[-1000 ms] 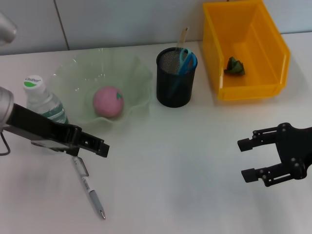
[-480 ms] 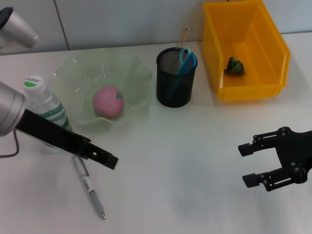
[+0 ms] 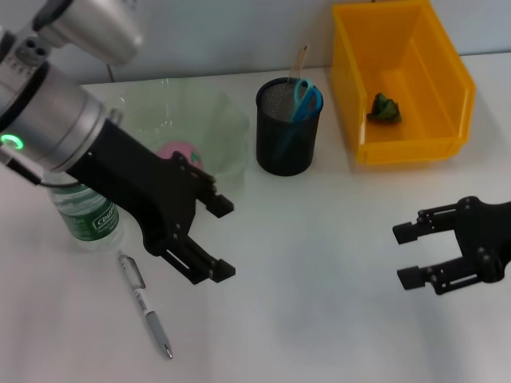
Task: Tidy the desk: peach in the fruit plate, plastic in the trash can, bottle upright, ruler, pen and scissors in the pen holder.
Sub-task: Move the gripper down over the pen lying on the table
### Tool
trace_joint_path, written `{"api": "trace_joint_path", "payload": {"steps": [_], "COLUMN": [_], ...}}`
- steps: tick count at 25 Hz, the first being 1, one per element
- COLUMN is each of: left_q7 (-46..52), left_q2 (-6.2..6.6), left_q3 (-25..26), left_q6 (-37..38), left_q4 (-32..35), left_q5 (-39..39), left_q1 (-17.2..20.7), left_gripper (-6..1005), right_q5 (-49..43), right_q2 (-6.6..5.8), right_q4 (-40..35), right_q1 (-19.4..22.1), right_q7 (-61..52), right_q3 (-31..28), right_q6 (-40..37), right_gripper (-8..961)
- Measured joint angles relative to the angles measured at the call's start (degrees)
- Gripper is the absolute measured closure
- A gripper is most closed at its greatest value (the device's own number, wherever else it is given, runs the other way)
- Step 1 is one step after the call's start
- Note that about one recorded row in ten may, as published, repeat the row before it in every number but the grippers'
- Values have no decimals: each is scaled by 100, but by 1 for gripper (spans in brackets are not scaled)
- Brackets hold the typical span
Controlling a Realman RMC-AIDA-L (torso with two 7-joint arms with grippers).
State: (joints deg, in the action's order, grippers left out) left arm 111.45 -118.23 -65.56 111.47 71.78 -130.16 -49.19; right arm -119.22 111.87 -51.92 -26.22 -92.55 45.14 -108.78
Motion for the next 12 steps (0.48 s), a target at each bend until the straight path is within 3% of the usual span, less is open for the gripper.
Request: {"api": "trace_joint_path", "payload": {"steps": [5,12], "left_q7": [-931,-1750], "left_q2": [-22,-53], "left_q3": [-565,-1505], "left_q6": [187,124], "left_q4": [288,951], "left_q5": [-89,-659], "left_q1": [-241,-116], "left_gripper": [138,139], "right_q5": [-68,-129], "right_q2": [-22,-110], "right_q4": [-48,-14], "right_q1": [-111,-318], "right_q7": [-369,-840], "right_q3": [-39,-36], "right_q6": [8,4], "right_gripper": [187,187]}}
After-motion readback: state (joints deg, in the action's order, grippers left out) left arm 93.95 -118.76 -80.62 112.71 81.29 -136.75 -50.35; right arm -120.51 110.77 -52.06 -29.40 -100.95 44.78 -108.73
